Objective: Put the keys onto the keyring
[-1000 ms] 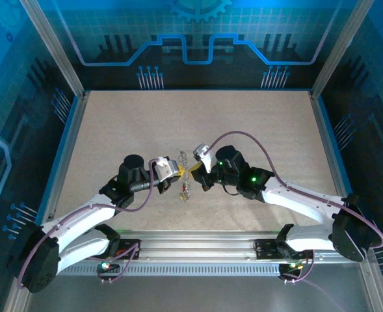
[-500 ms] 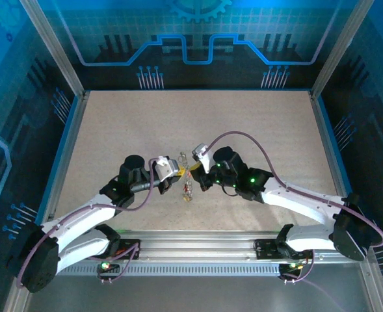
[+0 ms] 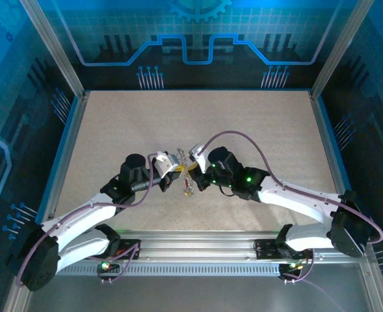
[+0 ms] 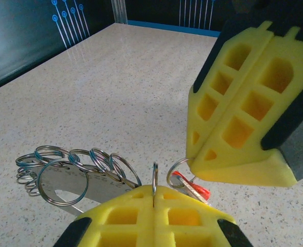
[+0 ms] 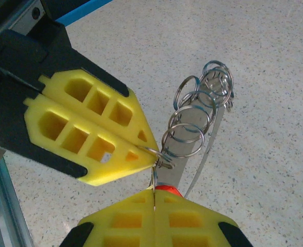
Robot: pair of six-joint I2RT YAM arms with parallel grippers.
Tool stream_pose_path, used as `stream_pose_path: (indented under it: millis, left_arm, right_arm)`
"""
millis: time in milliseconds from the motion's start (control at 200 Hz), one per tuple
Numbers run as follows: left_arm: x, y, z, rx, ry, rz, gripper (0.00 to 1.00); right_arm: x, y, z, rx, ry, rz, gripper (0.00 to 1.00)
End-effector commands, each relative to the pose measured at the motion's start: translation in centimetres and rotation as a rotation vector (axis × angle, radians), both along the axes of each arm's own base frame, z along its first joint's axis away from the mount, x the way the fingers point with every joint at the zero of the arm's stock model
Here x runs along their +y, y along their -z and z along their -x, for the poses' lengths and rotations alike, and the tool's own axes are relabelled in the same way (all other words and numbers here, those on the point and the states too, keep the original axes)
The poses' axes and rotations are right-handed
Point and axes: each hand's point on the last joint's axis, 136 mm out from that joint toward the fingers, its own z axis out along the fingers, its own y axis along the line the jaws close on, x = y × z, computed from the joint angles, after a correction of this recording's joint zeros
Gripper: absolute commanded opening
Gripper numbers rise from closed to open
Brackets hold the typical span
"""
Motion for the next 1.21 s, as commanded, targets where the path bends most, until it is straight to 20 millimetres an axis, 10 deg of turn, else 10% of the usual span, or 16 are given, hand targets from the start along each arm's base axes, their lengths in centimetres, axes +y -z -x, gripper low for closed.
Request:
stream_pose_path:
  millis: [0, 1201]
  left_arm:
    - [-0.6, -2.7, -0.4, -0.053, 0.005, 0.044, 0.0]
    - [-0.7, -2.2, -0.3, -0.057, 0.012, 0.029, 0.0]
  right_arm:
    - [0.6, -1.2, 0.0, -0.013, -0.004, -0.01, 0.0]
    - [-0.6, 0.0, -1.9, 0.104, 0.126, 0.04, 0.0]
